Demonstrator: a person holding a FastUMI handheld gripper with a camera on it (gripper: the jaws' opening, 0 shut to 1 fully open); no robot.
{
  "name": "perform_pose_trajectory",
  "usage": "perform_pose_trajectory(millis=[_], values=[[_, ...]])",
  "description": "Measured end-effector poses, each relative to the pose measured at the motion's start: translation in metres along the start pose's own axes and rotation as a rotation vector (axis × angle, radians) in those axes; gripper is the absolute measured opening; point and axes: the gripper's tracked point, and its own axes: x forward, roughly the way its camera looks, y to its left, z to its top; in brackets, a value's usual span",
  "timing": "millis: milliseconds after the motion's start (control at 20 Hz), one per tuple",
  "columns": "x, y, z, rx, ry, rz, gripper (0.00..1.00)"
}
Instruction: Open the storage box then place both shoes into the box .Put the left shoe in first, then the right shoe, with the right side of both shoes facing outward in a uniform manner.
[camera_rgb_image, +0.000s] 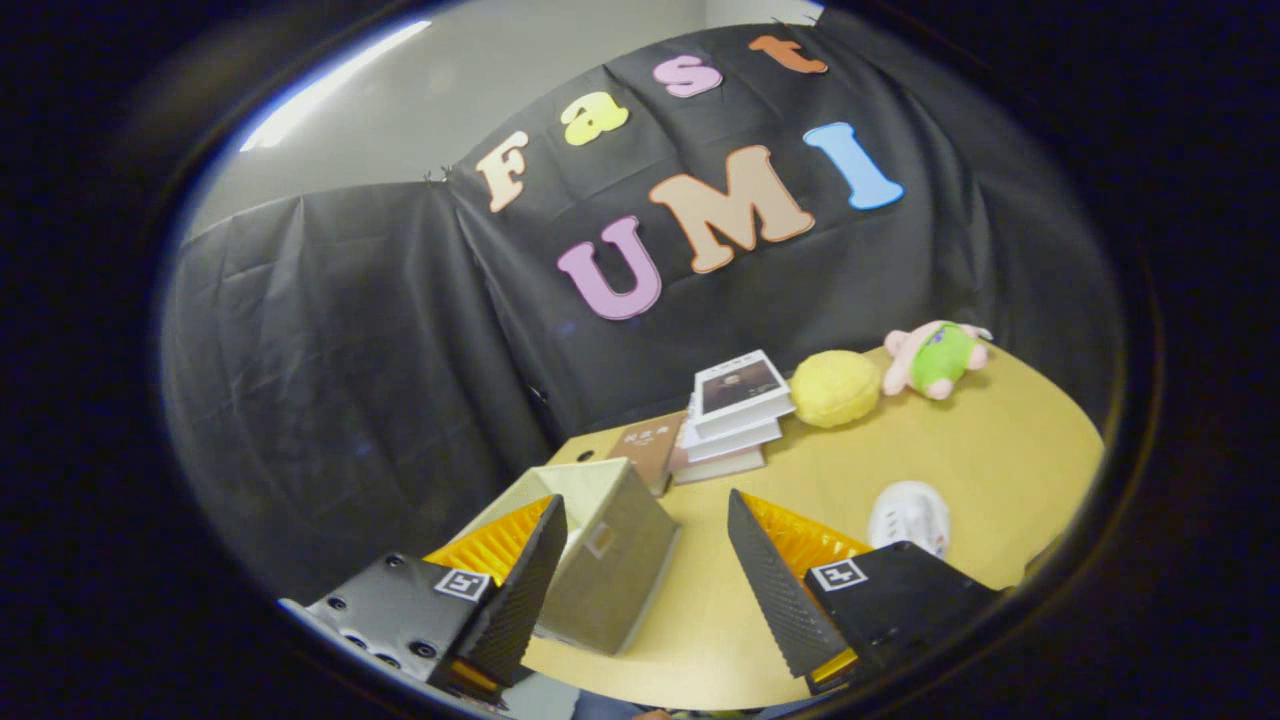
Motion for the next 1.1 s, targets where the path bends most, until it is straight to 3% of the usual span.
perform_pose_trajectory(millis=[250, 600, 900, 1100], values=[[-0.030, -0.069, -0.050, -0.121, 0.085, -0.127, 1.00], [-0.045, -0.140, -0.107, -0.149, 0.195, -0.254, 0.99], [-0.047, -0.183, -0.117, -0.124, 0.214, -0.336, 0.99], [-0.029, -0.194, -0.116, -0.022, 0.214, -0.340, 0.99]])
